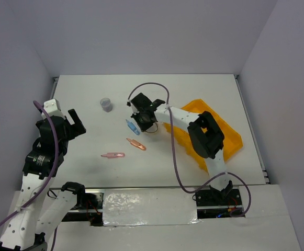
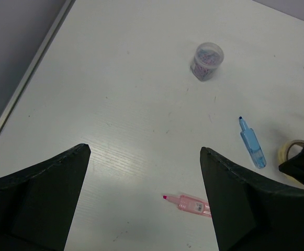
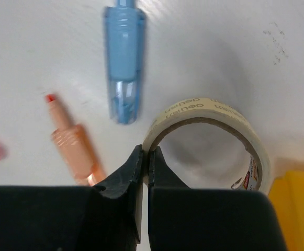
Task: Sort the stationery into containers
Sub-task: Pick up the stationery from the center of the board, then place the stationery in the storage box.
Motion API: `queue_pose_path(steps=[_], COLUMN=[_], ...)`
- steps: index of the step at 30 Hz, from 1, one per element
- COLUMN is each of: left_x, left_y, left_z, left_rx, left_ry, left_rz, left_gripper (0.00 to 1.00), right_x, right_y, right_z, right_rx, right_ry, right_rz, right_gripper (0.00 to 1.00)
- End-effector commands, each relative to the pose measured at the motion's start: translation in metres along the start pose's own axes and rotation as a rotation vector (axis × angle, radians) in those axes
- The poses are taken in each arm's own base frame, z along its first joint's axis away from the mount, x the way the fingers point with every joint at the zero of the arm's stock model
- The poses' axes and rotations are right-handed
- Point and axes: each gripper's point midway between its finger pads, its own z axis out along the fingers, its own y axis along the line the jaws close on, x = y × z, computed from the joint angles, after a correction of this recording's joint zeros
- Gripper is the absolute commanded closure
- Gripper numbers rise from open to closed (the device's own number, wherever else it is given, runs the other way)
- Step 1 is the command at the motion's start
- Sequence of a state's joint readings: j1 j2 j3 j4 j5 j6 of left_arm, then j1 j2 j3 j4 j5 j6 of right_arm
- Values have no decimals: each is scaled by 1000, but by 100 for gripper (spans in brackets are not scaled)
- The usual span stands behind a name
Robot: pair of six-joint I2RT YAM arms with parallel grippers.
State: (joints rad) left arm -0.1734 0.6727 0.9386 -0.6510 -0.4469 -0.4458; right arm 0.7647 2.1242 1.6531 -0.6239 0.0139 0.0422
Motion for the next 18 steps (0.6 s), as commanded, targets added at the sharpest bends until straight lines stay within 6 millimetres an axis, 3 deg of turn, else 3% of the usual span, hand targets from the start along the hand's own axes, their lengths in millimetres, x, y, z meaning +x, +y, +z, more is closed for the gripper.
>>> queue_pose_path(steps=[1,3,6,8,10,11,13,14,17,18], left_x=[-12,-13,-13,-13,-13,-13,-13,-14,-13,-13], left_y=[-3,-3,-3,-2,-3,-2,-2,-2,-3,-3], left_z=[0,-1,-1,-2,-2,-2,-2,-3,-2,-2], left_rx=[16,16,14,15,15,15,14,17,19,17], left_ry=[-40,-44,-43,-45,-46,-46,-48,-50,-48,-47], left_rz=[-2,-4,-4,-5,-4,-6,-5,-6,-7,-6], left_gripper=[1,1,1,1,1,1,1,1,1,1], right_x=[-74,-91,-105,-112,-112,-113,-104,-93,-69,-51], right_y=[27,34,29,13,-8,-39,-76,-118,-179,-213], right_z=[-96,-134,-177,-201,-210,-217,-219,-217,-208,-209], right_rx=[-169,-220,-270,-264,-212,-132,-40,60,235,342], right_ry=[-318,-415,-505,-554,-567,-583,-556,-526,-455,-414], right_rz=[-31,-43,-18,20,66,127,213,298,434,498], right_gripper=[100,100,100,100,100,100,100,100,100,100])
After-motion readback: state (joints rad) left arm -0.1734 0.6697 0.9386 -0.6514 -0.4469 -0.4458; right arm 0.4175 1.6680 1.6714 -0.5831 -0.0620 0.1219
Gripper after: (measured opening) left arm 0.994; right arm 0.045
